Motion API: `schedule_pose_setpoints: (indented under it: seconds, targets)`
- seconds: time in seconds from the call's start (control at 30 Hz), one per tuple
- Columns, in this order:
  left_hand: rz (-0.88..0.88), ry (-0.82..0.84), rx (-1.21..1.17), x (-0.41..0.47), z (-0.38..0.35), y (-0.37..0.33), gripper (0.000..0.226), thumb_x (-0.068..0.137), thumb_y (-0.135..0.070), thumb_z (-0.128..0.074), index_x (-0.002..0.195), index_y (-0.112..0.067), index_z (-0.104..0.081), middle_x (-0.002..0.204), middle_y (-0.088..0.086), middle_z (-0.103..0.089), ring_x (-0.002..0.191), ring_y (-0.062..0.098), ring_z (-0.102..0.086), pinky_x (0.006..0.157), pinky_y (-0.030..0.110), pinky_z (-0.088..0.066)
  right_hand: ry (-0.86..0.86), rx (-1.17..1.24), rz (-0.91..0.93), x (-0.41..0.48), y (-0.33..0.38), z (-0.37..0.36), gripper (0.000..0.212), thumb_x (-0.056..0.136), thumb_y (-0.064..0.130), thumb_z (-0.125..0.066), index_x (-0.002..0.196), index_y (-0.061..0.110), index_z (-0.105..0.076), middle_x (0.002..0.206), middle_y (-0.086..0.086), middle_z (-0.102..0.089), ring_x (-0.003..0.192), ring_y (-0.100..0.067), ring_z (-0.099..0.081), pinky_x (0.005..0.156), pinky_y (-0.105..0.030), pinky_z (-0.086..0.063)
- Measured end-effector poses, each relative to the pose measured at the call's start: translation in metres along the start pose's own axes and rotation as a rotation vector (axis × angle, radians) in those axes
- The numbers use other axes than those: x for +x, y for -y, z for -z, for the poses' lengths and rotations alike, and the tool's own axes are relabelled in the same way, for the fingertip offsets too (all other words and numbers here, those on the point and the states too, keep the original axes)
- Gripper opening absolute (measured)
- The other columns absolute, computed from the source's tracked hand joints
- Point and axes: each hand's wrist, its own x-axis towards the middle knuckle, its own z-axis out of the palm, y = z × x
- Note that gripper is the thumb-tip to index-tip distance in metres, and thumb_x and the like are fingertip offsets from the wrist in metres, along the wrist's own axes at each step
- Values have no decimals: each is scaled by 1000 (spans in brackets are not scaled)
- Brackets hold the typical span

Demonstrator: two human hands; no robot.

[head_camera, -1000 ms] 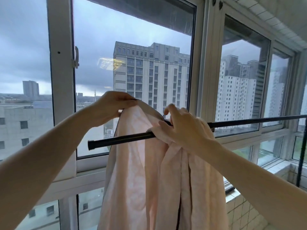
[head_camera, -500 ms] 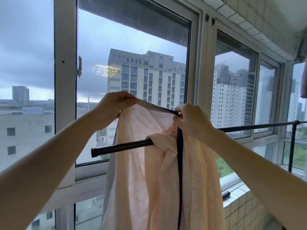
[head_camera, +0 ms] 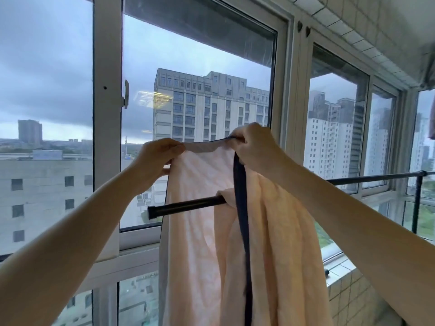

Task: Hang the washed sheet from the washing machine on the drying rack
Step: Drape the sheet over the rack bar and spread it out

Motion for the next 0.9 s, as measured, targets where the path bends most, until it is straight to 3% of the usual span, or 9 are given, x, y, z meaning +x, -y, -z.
schedule_pose_setpoints:
  seconds: [0.17, 0.23, 0.33, 0.43, 0.5, 0.6, 0.7, 0.77, 0.9]
  targets:
    - [69, -7, 35, -19, 22, 29, 9, 92, -10, -59, 91, -8, -67, 85, 9, -62, 79, 25, -60, 74, 39, -54, 102, -360, -46, -41, -10, -40, 11, 89, 30, -58, 90, 19, -56, 83, 4, -52, 70, -16, -55, 66, -32, -50]
    - [74, 0, 33, -26, 27, 37, 9, 93, -10, -58, 92, -7, -67, 84, 10, -62, 80, 27, -59, 75, 40, -55, 73, -440, -53, -63, -14, -50, 23, 86, 42, -60, 92, 23, -48, 84, 6, -51, 69, -15, -54, 68, -34, -50]
    - [68, -10, 47, -33, 31, 43, 12, 92, -11, -59, 97, -2, -66, 84, 10, -62, 81, 29, -59, 78, 44, -55, 50, -429, -63, -85, -19, -50, 32, 84, 38, -64, 103, 22, -43, 86, 9, -53, 79, -14, -54, 74, -29, -47]
    - [51, -36, 65, -36, 34, 46, 13, 92, -10, -60, 99, -2, -66, 84, 10, -65, 82, 29, -60, 80, 43, -55, -20, -532, -20, -92, -22, -38, 19, 87, 51, -52, 88, 32, -52, 70, 17, -53, 68, -7, -56, 72, -26, -49]
    - [44, -52, 69, -36, 34, 46, 11, 91, -11, -60, 98, -4, -66, 84, 8, -66, 80, 27, -62, 76, 39, -56, -31, -404, -56, -85, -21, -30, 27, 92, 53, -45, 83, 32, -59, 60, 14, -55, 53, -4, -54, 59, -19, -49]
    - [35, -63, 73, -36, 33, 45, 6, 91, -10, -62, 93, -7, -67, 80, 5, -69, 75, 21, -65, 69, 32, -58, -100, -30, -59, -52, -3, -20, 24, 97, 26, -55, 82, 9, -65, 60, 5, -58, 50, -6, -53, 50, -14, -38]
    - [19, -89, 121, -40, 30, 49, 9, 90, -7, -62, 86, -12, -67, 73, 0, -71, 67, 16, -66, 59, 23, -56, -162, 55, 41, -35, 25, -22, 30, 97, 20, -55, 73, 5, -63, 55, 3, -54, 44, -3, -45, 47, -12, -31]
    - [25, -108, 184, -47, 31, 59, 13, 90, -2, -61, 84, -11, -66, 78, 6, -70, 70, 21, -64, 58, 20, -55, -32, 38, 84, -42, 36, -39, 24, 97, 17, -55, 80, 6, -68, 64, 0, -62, 45, -2, -49, 48, -12, -37]
    - [100, -82, 285, -68, 40, 91, 18, 91, 6, -55, 88, -8, -66, 85, 18, -69, 79, 34, -65, 78, 53, -56, 121, -57, 119, -73, 36, -80, 18, 95, 23, -57, 89, 11, -69, 67, 3, -62, 52, -2, -48, 58, -11, -39]
